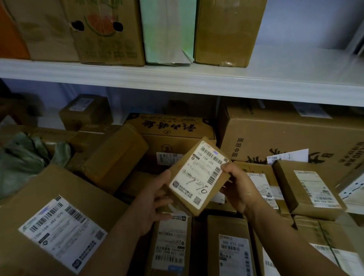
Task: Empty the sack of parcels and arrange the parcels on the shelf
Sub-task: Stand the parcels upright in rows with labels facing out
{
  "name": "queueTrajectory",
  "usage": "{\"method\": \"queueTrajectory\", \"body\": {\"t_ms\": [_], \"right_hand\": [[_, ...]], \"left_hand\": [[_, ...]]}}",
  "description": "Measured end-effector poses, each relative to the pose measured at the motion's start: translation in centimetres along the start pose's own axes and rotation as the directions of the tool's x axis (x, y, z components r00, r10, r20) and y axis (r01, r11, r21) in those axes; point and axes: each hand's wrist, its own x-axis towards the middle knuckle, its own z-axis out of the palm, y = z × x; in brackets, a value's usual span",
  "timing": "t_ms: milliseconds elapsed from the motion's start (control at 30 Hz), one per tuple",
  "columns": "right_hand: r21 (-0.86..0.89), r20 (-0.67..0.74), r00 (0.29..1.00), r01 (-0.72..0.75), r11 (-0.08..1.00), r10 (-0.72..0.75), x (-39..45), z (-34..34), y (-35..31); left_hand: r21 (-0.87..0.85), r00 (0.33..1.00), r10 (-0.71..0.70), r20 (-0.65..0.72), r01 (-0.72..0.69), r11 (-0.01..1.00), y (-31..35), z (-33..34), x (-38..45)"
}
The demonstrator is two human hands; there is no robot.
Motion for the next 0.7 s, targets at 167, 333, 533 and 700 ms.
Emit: {"method": "queueTrajectory", "body": {"t_ms": [167, 333, 533, 700], "right_hand": [[-0.151, -0.031, 0.999, -0.021, 0.988, 0.017, 0.9, 0.8, -0.3], [-0.124, -0.056, 0.998, -0.041, 0.991, 0.034, 2.1, 1.4, 0.5], [-0.786, -0.164, 0.976, -0.040, 0.617, -0.146, 5.0, -1.3, 2.4], [-0.992, 0.035, 0.998, 0.040, 0.117, -0.043, 7.3, -2.4, 4.0]], "left_hand": [[0.195, 0.992, -0.080, 0.101, 0.059, 0.979, -0.2, -0.5, 0.5], [0.261, 0.996, -0.041, 0.084, 0.018, 0.965, 0.4, -0.2, 1.9], [0.062, 0.991, 0.012, -0.130, -0.004, 0.998, 2.9, -0.2, 7.1], [0.057, 0.993, -0.019, -0.120, 0.026, 0.998, 4.8, 0.8, 11.0]]}}
